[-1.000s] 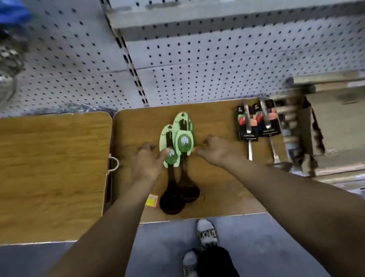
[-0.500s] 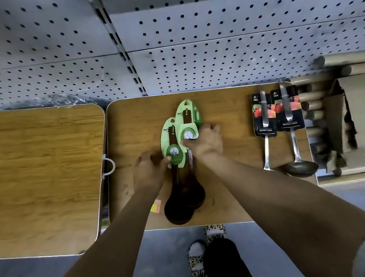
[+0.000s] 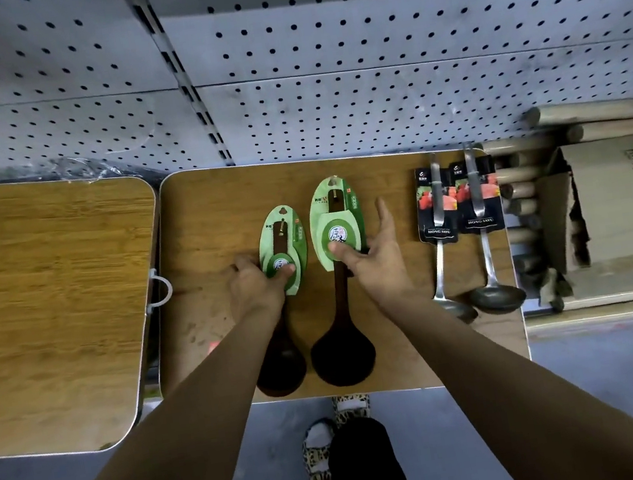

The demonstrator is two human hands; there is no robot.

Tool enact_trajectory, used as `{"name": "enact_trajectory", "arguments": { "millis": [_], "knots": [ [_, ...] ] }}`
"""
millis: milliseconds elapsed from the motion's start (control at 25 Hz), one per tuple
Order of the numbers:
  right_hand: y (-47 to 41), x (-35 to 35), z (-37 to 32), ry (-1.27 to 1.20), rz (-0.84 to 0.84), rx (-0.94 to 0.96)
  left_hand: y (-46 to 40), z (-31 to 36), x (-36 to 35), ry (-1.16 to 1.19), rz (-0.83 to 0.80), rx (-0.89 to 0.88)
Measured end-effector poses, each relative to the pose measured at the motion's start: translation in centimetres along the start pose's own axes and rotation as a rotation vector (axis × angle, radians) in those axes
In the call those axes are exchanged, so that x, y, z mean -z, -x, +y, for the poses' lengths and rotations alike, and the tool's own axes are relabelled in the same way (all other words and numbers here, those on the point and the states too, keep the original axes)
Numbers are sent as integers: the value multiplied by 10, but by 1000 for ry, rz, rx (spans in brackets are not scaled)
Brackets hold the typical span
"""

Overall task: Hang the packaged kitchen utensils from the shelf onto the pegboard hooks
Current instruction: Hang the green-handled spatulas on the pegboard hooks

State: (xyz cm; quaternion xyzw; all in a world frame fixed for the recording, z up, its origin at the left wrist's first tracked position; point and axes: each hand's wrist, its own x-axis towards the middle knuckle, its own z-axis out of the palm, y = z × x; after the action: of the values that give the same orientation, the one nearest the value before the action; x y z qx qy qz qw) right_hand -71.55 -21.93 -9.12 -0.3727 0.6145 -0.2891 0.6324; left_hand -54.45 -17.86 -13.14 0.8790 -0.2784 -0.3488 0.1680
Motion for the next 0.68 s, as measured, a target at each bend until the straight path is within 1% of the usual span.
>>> {"name": "enact_trajectory", "arguments": {
  "millis": [160, 240, 320, 480, 680],
  "knots": [
    [21, 15, 3, -4, 19, -24, 0, 18, -6, -39, 31, 100],
    [32, 21, 6, -2, 37, -30, 1, 22, -9, 44, 6, 140],
    [46, 27, 6, -52, 51, -18, 8, 20, -9, 122, -34, 119],
    [83, 40, -7, -88, 77, 71, 42, 22, 7, 270, -147, 9],
    [149, 75, -45, -137, 202, 211, 122, 56, 50, 431, -292, -209]
  ]
}}
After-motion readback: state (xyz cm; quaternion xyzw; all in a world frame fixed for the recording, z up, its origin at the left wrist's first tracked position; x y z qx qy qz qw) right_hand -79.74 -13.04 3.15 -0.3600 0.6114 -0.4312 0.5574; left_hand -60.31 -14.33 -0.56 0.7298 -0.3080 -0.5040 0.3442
